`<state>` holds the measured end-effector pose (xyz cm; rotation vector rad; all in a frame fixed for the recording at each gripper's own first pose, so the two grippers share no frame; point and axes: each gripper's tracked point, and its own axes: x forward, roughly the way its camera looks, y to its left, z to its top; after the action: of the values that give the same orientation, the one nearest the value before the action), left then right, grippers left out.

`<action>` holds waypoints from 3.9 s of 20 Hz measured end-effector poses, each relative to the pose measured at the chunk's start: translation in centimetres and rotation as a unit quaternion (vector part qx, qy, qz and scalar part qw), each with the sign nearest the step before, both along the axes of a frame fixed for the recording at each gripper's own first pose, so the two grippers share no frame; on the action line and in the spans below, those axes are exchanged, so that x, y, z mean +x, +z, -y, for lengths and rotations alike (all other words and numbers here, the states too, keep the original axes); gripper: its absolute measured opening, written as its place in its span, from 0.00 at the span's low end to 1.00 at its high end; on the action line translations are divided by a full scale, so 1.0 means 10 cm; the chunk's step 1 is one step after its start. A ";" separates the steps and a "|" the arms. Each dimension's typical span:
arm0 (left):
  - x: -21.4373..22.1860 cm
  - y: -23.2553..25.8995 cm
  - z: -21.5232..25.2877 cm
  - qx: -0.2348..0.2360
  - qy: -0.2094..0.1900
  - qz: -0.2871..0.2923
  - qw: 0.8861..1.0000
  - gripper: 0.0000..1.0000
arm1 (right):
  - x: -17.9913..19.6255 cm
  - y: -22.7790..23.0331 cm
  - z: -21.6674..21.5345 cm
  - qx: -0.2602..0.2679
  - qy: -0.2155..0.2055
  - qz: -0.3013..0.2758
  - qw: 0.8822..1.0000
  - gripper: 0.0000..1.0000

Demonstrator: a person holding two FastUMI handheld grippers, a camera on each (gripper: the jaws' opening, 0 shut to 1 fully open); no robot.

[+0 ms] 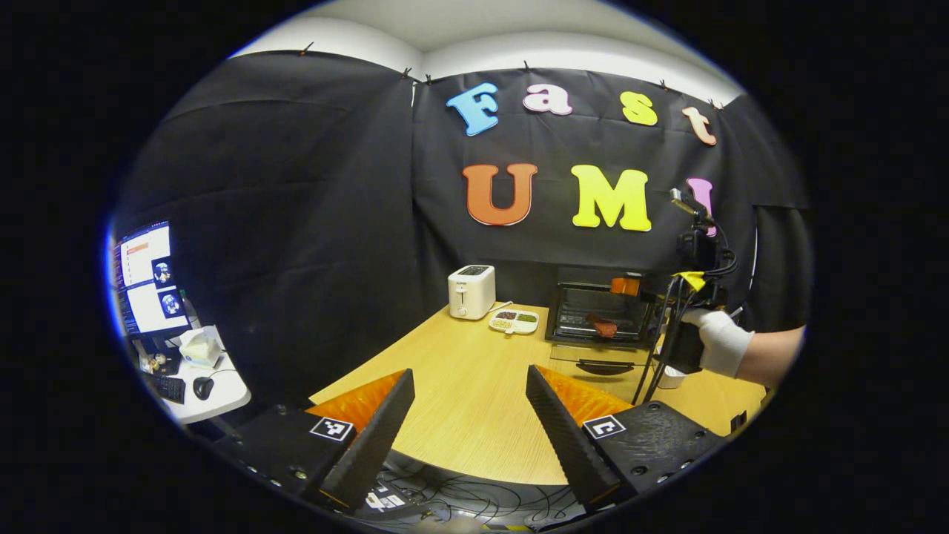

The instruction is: Open the electric oven with the left hand, put the food in, and close the electric oven.

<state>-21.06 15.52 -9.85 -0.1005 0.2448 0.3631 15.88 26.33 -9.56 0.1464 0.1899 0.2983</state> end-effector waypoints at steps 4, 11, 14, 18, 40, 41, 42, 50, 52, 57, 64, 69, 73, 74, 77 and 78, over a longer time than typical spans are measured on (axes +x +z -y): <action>-0.05 0.04 0.17 0.009 -0.029 0.018 0.999 0.96 | -0.47 0.30 0.43 0.003 -0.021 0.007 1.000 1.00; 0.45 -0.28 0.75 -0.001 -0.106 0.007 0.994 0.96 | -1.22 0.47 1.48 -0.046 -0.062 0.026 0.997 0.96; 0.79 -0.39 1.07 0.015 -0.133 -0.001 0.991 0.96 | -1.47 0.37 1.91 -0.052 -0.075 0.018 0.996 0.96; 1.25 -0.56 1.45 0.009 -0.144 -0.015 0.989 0.96 | -1.70 0.27 2.46 -0.061 -0.072 0.012 0.996 1.00; 2.88 -2.22 1.92 0.015 -0.210 -0.132 0.969 0.97 | -1.73 0.62 2.97 -0.059 -0.175 -0.012 0.983 1.00; 2.91 -2.27 1.92 0.014 -0.213 -0.139 0.967 0.97 | -1.75 0.63 2.98 -0.063 -0.182 -0.012 0.981 1.00; 2.98 -2.27 1.93 0.013 -0.213 -0.137 0.967 0.97 | -1.76 0.66 2.97 -0.066 -0.186 -0.011 0.980 1.00; 3.11 -2.23 1.91 0.022 -0.223 -0.142 0.964 0.96 | -1.80 0.67 2.93 -0.064 -0.202 -0.016 0.977 1.00; 3.11 -2.16 1.90 0.022 -0.224 -0.137 0.965 0.97 | -1.80 0.65 2.94 -0.061 -0.202 -0.017 0.977 1.00; 3.21 -1.84 1.87 0.033 -0.227 -0.110 0.967 0.97 | -1.79 0.61 2.94 -0.044 -0.208 -0.017 0.977 1.00; 3.55 -1.38 1.89 0.056 -0.236 -0.084 0.966 0.96 | -1.82 0.49 3.03 -0.017 -0.221 -0.019 0.975 1.00; 3.90 -1.00 1.88 0.063 -0.239 -0.051 0.968 0.98 | -1.85 0.48 3.13 -0.017 -0.233 -0.022 0.972 1.00; 3.99 -0.96 1.87 0.064 -0.241 -0.045 0.967 0.97 | -1.83 0.52 3.07 -0.025 -0.225 -0.022 0.974 1.00; 3.97 -0.97 1.88 0.064 -0.240 -0.049 0.967 0.97 | -1.81 0.53 3.06 -0.030 -0.221 -0.022 0.975 1.00; 3.85 -0.90 1.89 0.058 -0.240 -0.039 0.968 0.97 | -1.78 0.63 2.96 -0.042 -0.202 -0.016 0.978 1.00; 3.77 -0.85 1.91 0.057 -0.240 -0.035 0.969 0.97 | -1.75 0.68 2.93 -0.046 -0.196 -0.011 0.979 1.00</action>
<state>16.66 -3.59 -18.38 0.0854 0.3077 -0.1018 -1.58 -2.95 -2.78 0.0933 0.1918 -0.1051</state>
